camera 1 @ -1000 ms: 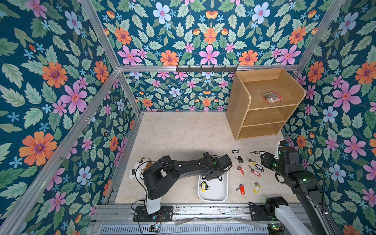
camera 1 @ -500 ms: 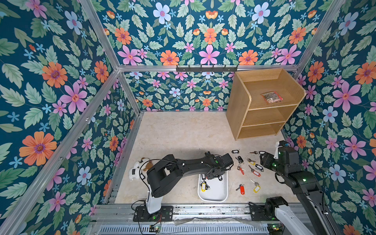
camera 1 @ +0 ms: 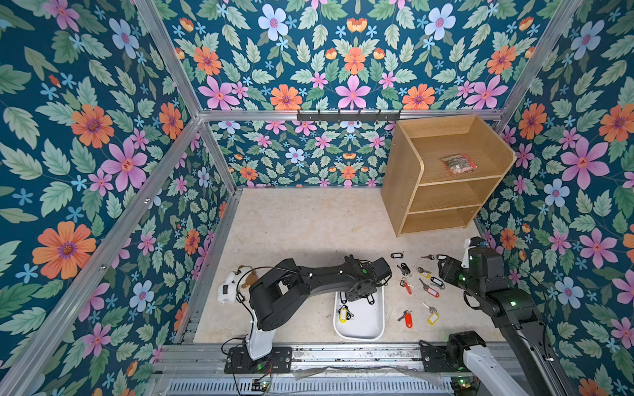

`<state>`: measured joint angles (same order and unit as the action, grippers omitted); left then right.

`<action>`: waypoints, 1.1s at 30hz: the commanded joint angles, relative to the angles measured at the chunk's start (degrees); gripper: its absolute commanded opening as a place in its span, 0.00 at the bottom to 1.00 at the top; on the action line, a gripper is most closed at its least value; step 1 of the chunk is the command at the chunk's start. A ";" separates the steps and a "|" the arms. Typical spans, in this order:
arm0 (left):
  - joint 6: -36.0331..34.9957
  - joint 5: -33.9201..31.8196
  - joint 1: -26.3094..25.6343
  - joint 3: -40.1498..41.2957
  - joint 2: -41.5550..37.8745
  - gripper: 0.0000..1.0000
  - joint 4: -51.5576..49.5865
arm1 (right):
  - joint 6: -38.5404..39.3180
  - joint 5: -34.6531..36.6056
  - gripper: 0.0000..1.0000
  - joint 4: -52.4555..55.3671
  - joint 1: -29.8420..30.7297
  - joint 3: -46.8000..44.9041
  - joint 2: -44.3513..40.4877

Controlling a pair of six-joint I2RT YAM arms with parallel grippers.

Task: Take the keys out of the storage box
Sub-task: Pick up the key from the storage box, then place the key at the center of the board.

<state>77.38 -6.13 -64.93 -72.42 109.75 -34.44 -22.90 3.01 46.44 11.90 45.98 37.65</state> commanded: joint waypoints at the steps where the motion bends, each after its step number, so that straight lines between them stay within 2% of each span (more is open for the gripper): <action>1: -1.51 -0.63 0.06 0.17 -0.06 0.03 -1.34 | -0.04 0.41 0.59 -1.22 0.11 -0.14 0.12; 2: -1.70 -0.80 0.02 0.26 -0.22 0.00 -1.34 | -0.11 0.42 0.59 -1.25 0.08 -0.11 0.23; 8: -3.52 -2.75 -0.03 -0.52 -2.78 0.00 -2.70 | -0.07 0.42 0.59 -1.24 0.12 -0.15 0.36; 20: -8.21 -12.26 0.62 -8.37 -13.31 0.00 -16.62 | -0.15 0.60 0.59 -1.25 0.09 -0.27 0.92; 24: -9.82 -12.38 5.55 -4.01 -20.04 0.00 -17.81 | -0.19 0.75 0.59 -1.32 0.14 -0.21 1.05; 29: -14.32 -8.73 16.68 7.92 -28.62 0.00 -14.57 | -0.16 0.77 0.59 -1.31 0.15 -0.32 1.26; 33: -19.54 -6.35 24.96 14.90 -30.65 0.00 -11.66 | -0.28 0.91 0.59 -1.28 0.15 -0.36 1.18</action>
<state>62.89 -14.48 -43.20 -59.88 79.61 -47.72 -22.92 3.07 46.44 11.99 45.84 38.92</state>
